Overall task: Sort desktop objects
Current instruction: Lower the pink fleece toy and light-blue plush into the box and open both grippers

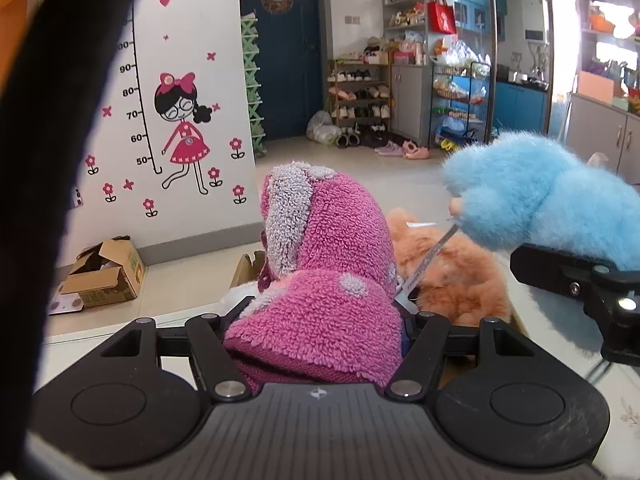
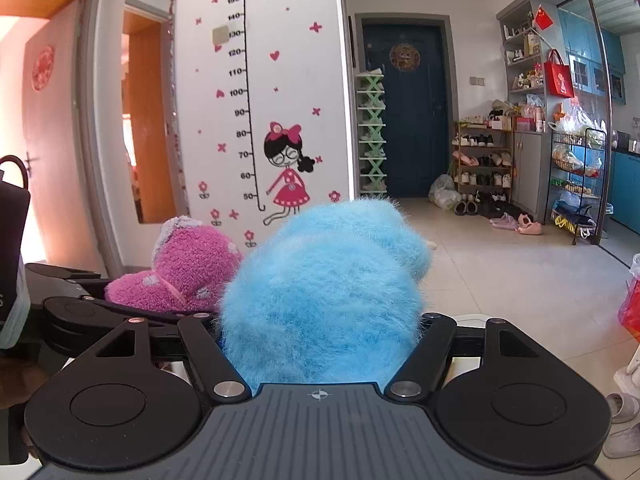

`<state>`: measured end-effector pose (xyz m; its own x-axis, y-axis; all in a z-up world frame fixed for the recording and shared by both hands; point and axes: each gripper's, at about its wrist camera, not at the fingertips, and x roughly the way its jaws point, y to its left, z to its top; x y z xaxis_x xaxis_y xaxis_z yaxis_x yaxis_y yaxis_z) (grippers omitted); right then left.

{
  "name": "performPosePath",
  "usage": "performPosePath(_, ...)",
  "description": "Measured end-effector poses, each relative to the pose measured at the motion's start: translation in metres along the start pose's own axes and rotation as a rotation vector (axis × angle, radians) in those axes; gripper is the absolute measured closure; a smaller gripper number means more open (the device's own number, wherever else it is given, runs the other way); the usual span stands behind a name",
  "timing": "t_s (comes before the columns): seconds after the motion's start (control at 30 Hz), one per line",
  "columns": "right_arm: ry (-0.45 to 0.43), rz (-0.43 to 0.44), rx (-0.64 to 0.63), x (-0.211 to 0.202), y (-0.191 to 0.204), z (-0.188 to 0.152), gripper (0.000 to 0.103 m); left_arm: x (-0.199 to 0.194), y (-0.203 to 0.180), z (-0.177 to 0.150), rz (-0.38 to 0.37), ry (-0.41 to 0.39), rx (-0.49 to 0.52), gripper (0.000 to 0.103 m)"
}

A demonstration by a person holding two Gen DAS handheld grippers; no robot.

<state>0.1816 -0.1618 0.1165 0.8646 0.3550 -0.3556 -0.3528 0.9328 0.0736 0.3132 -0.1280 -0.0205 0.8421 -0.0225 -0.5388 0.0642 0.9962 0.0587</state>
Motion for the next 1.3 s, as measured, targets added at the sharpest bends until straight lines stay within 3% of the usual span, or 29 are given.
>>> performPosePath(0.2,0.02,-0.009,-0.005,0.024,-0.003,0.003,0.028,-0.006,0.003,-0.01,0.012,0.02,-0.004,0.042)
performPosePath(0.67,0.084,0.007,-0.042,0.073,0.003,-0.015,0.028,0.021,0.006,-0.014,0.025,0.056,-0.016,0.041)
performPosePath(1.0,0.138,-0.017,-0.088,0.094,-0.006,-0.054,0.028,0.002,0.0,-0.025,0.029,-0.024,0.103,0.04)
performPosePath(1.3,0.162,0.016,-0.327,0.109,0.026,-0.066,0.027,-0.003,-0.012,-0.011,-0.018,-0.044,0.188,0.041)
